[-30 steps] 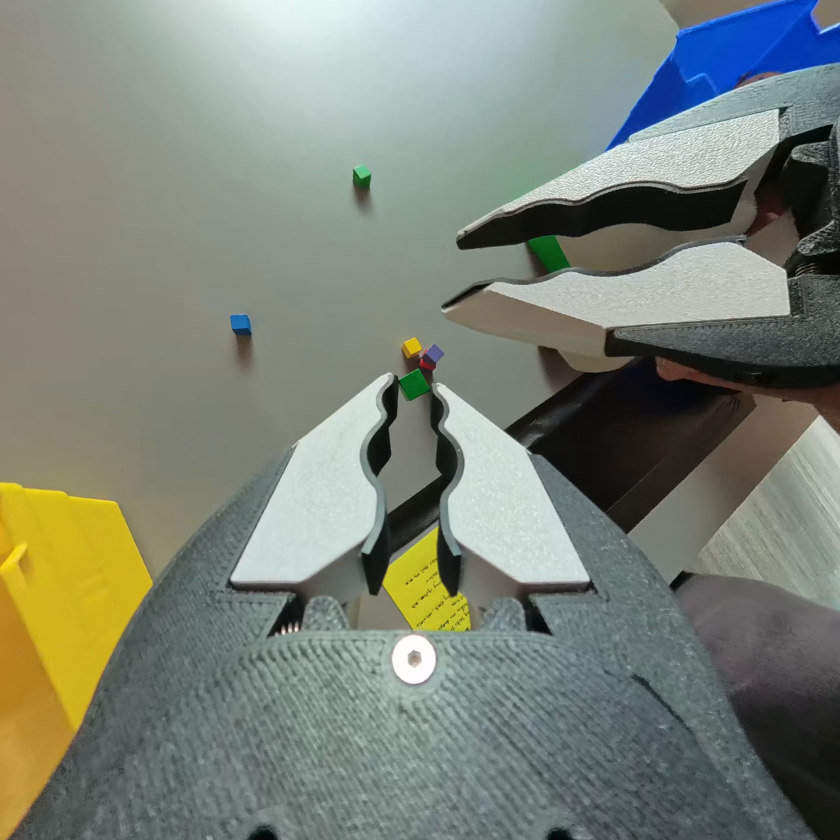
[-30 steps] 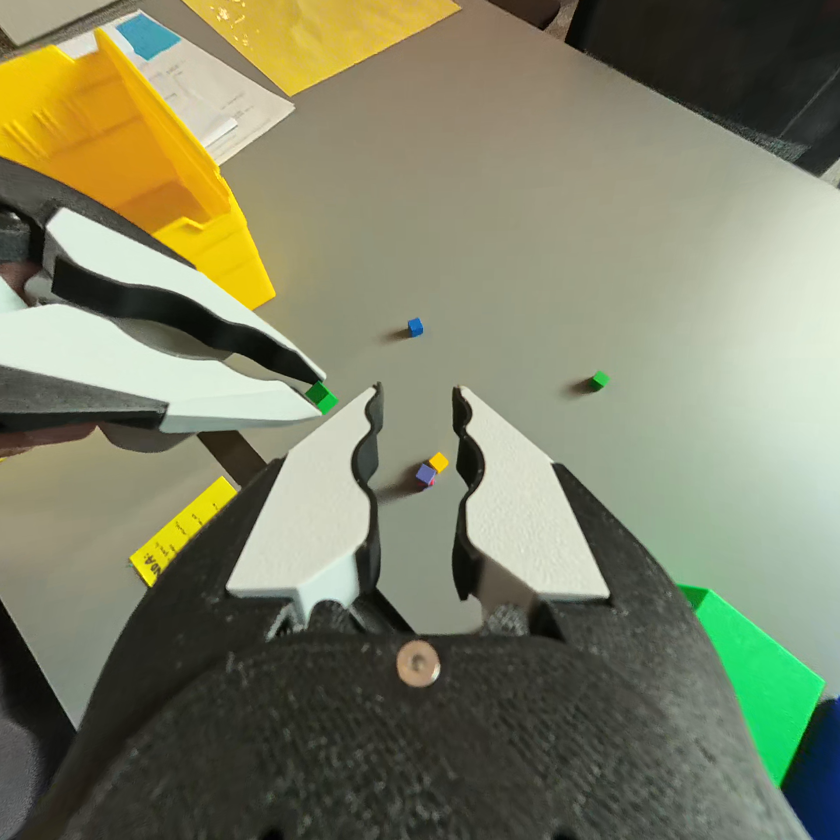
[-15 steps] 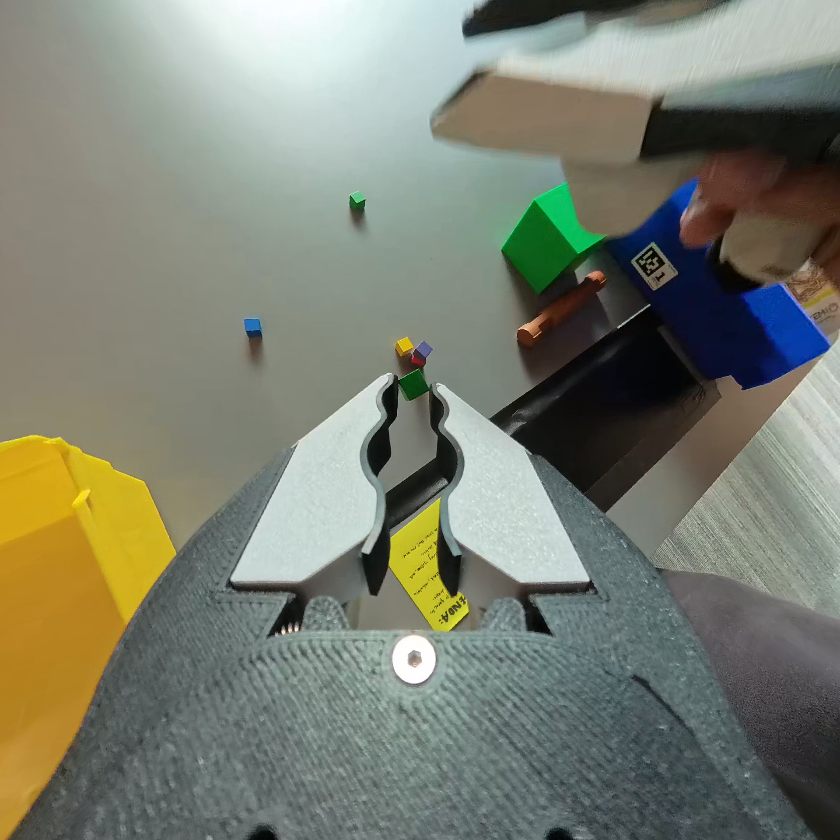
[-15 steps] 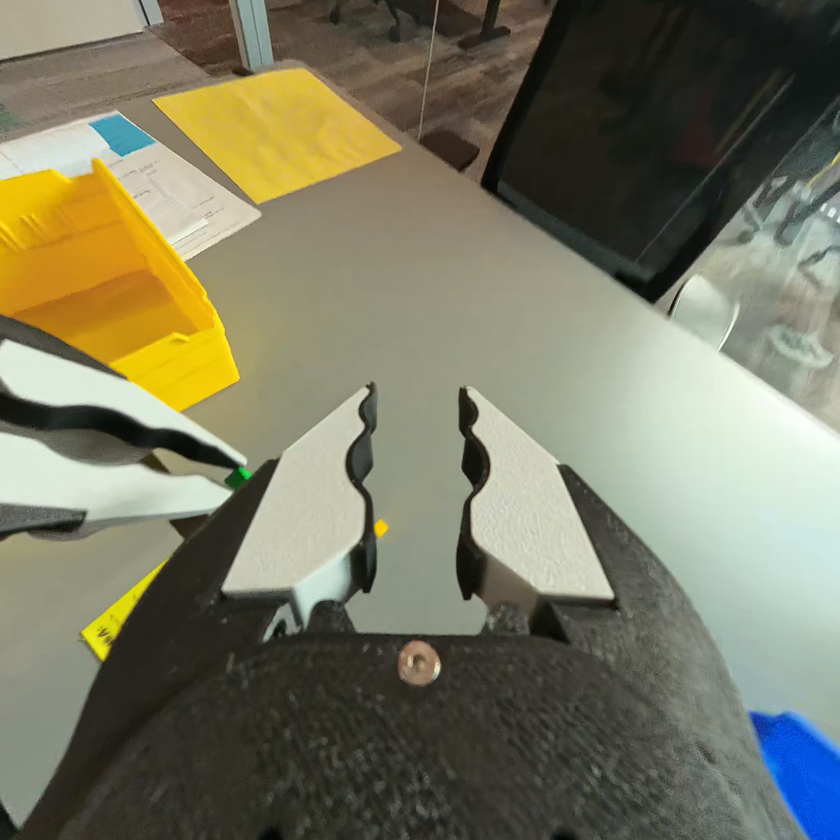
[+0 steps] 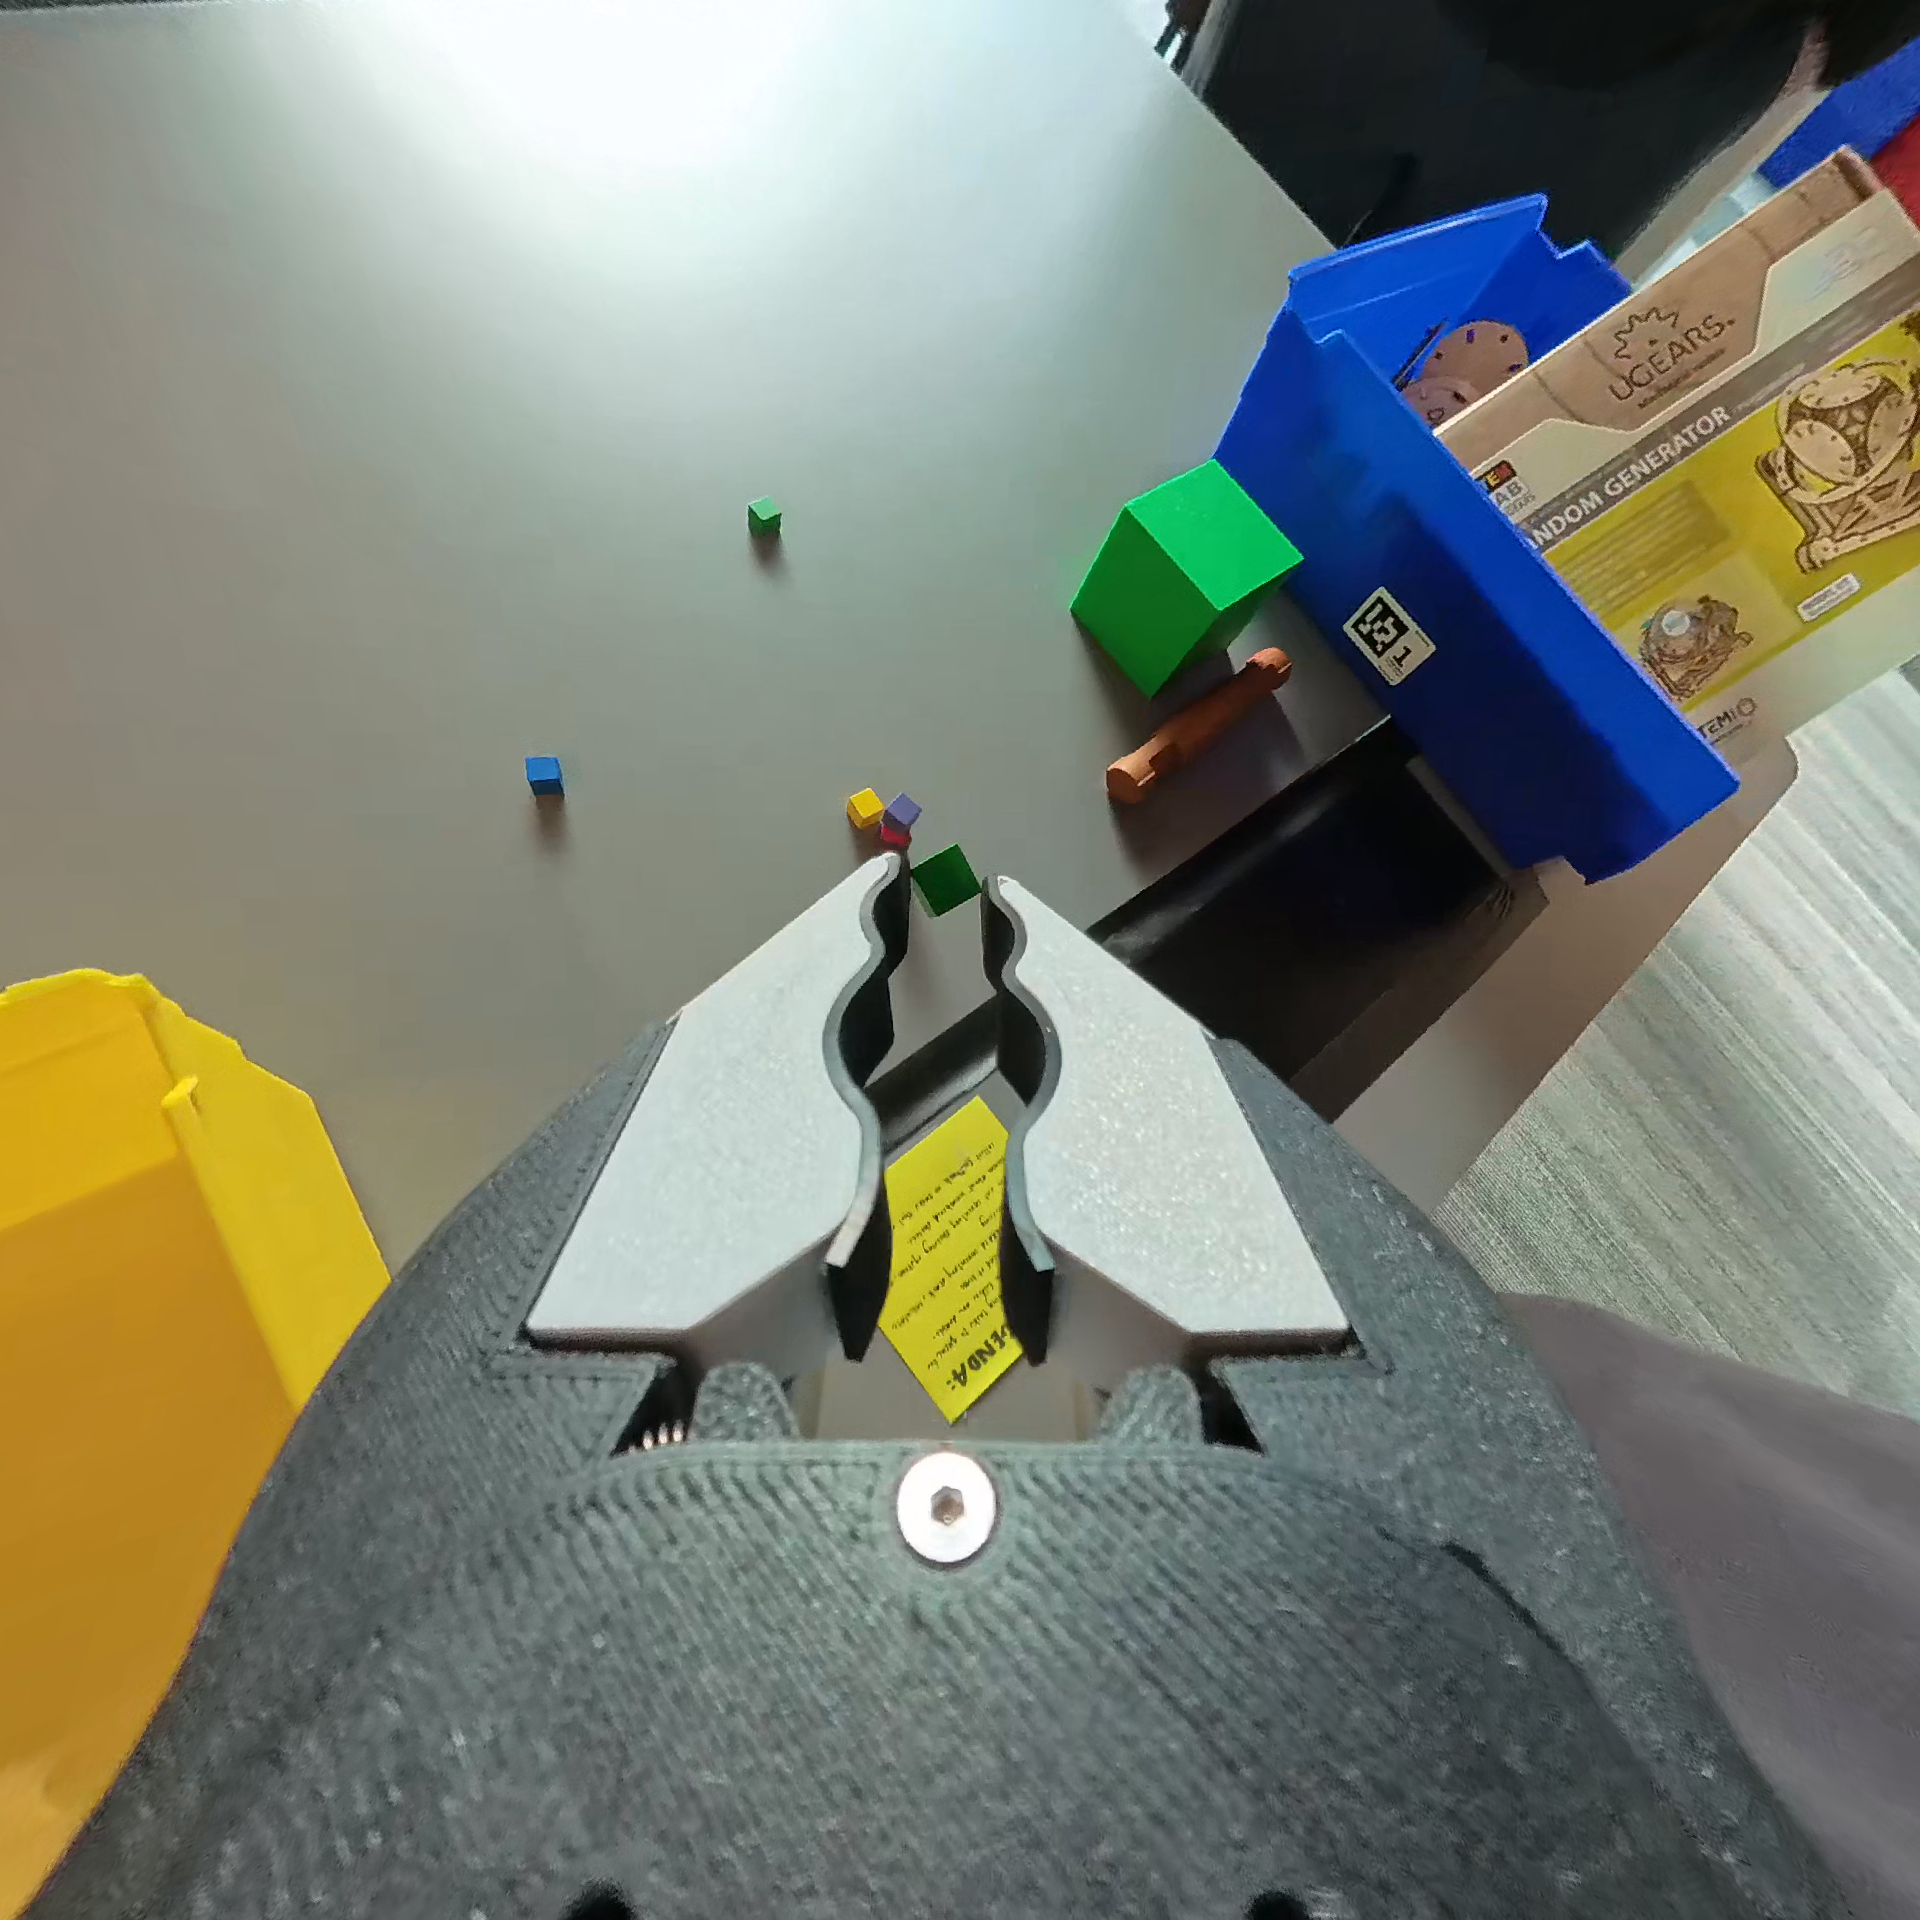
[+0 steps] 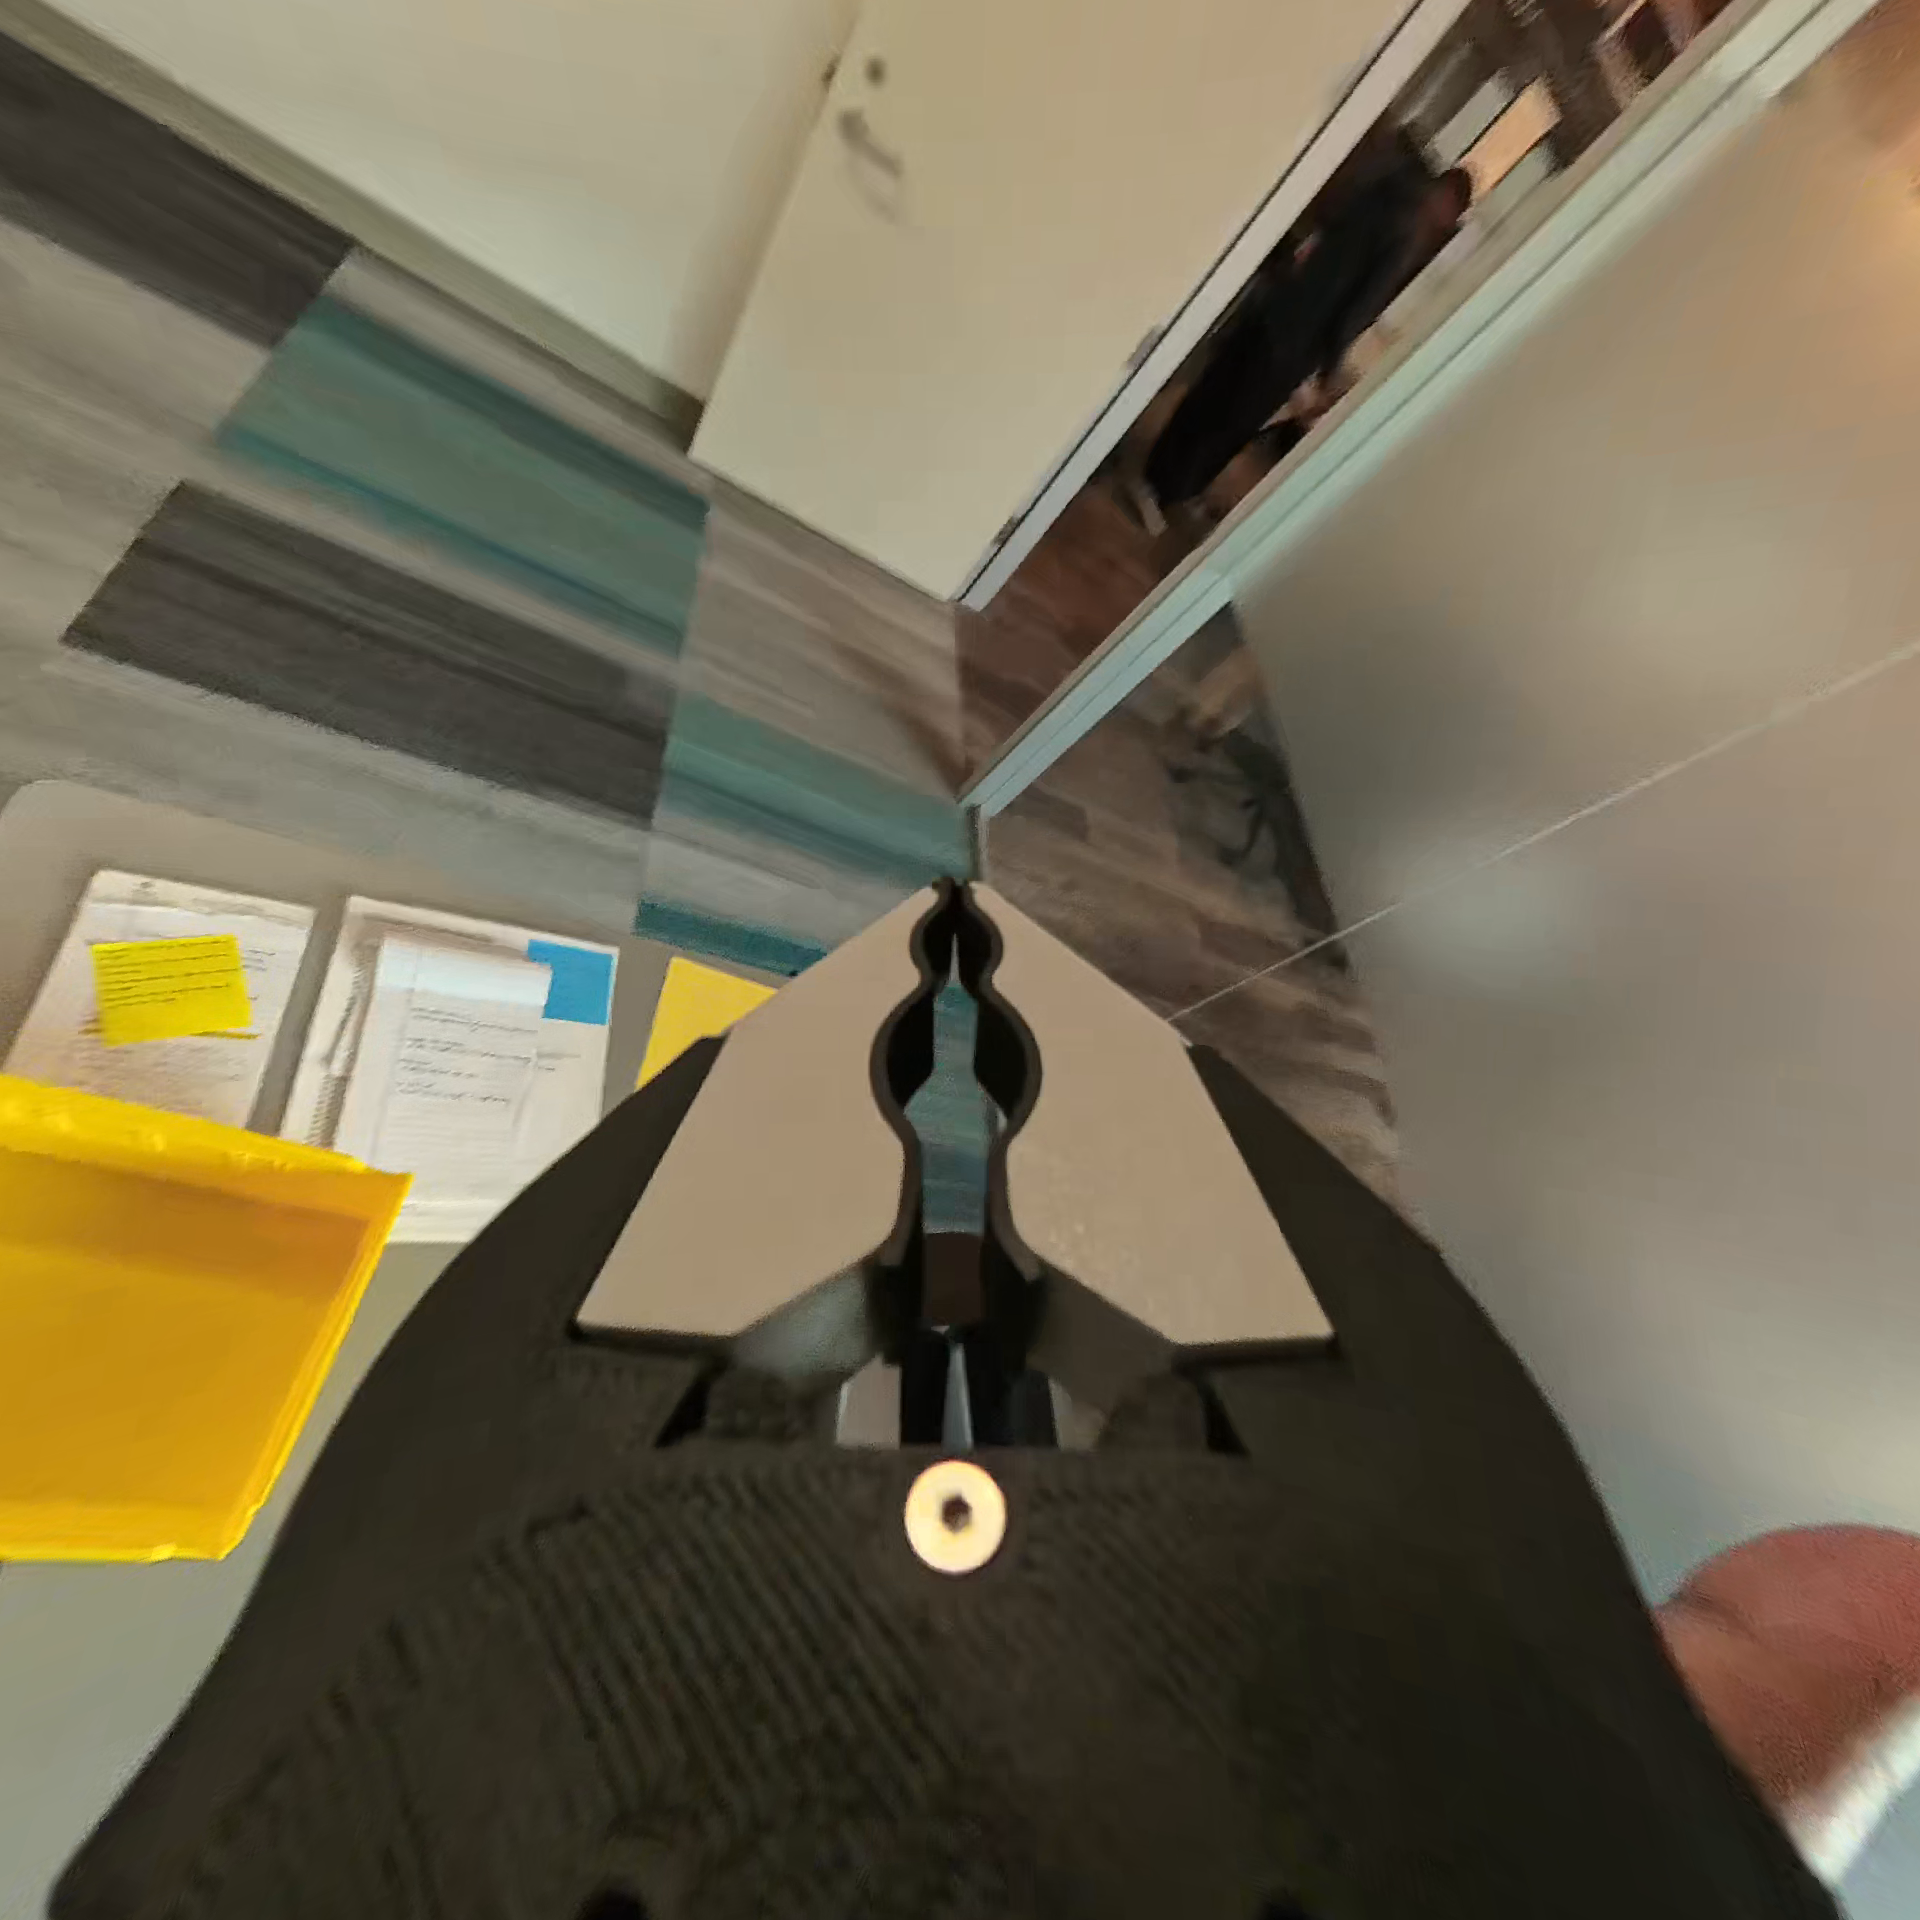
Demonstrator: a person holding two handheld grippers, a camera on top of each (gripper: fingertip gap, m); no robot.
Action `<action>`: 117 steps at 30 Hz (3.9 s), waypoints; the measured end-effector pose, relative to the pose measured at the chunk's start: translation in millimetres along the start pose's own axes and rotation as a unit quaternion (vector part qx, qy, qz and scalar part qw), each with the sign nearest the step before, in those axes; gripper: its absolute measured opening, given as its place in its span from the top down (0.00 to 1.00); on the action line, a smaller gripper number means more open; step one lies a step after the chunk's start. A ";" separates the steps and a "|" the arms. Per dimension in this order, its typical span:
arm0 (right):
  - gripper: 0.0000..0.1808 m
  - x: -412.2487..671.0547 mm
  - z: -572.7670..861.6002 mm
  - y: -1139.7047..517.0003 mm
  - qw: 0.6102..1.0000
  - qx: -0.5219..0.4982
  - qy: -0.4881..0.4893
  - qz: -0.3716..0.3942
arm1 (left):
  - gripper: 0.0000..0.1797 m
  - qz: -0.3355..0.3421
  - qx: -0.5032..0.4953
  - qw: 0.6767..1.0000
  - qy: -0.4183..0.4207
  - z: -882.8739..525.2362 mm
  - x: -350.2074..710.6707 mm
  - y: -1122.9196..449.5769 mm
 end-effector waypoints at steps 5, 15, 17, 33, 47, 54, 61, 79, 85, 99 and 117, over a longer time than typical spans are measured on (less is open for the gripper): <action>1.00 54.7 20.6 -34.5 0.997 0.054 -0.021 -0.046 | 0.94 -0.016 -0.006 1.000 -0.001 3.1 -9.3 16.9; 1.00 -92.3 -88.6 5.8 0.978 0.092 -0.185 -0.020 | 0.94 0.034 -0.078 0.996 0.012 20.0 8.0 30.4; 1.00 -112.1 -101.0 17.4 0.974 0.079 -0.211 -0.008 | 0.94 0.037 -0.084 0.996 0.015 18.9 12.7 28.0; 1.00 -77.6 -70.2 79.7 0.968 -0.081 -0.232 0.051 | 0.96 0.034 -0.089 0.995 -0.035 26.2 31.1 17.7; 1.00 -1.0 -82.5 -0.5 0.980 -0.055 -0.190 0.024 | 0.96 0.063 -0.039 0.997 -0.007 -1.7 44.0 27.5; 1.00 46.0 -92.5 -45.0 0.978 -0.052 -0.202 -0.002 | 0.97 0.056 -0.020 0.998 0.005 -7.6 42.3 31.0; 1.00 94.5 -100.9 -54.8 0.986 -0.043 -0.160 0.019 | 0.97 0.043 -0.018 0.999 0.001 -2.1 35.6 30.5; 1.00 90.3 -80.8 -37.8 0.970 -0.030 -0.205 -0.127 | 0.97 0.037 -0.027 0.999 0.012 0.3 29.2 28.5; 1.00 58.7 -88.8 2.2 0.969 0.010 -0.213 -0.125 | 0.97 0.047 -0.038 0.998 0.001 1.6 46.1 21.5; 0.57 -376.4 -223.5 189.1 0.849 -0.244 -0.376 -0.280 | 0.97 0.047 -0.017 0.999 0.021 -56.3 52.3 21.3; 0.80 -472.7 -329.2 188.5 0.820 -0.231 -0.456 -0.257 | 0.97 -0.036 -0.077 0.996 0.005 -36.6 33.6 -25.2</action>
Point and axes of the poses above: each gripper's, where its closed fingertips meet, y back along the fingers, x out of its top, z = x × y across the jaws, the point moved 7 cm from there along y, back along the fingers, and after that the axes turned 15 degrees about -y, right-handed, at the moved point
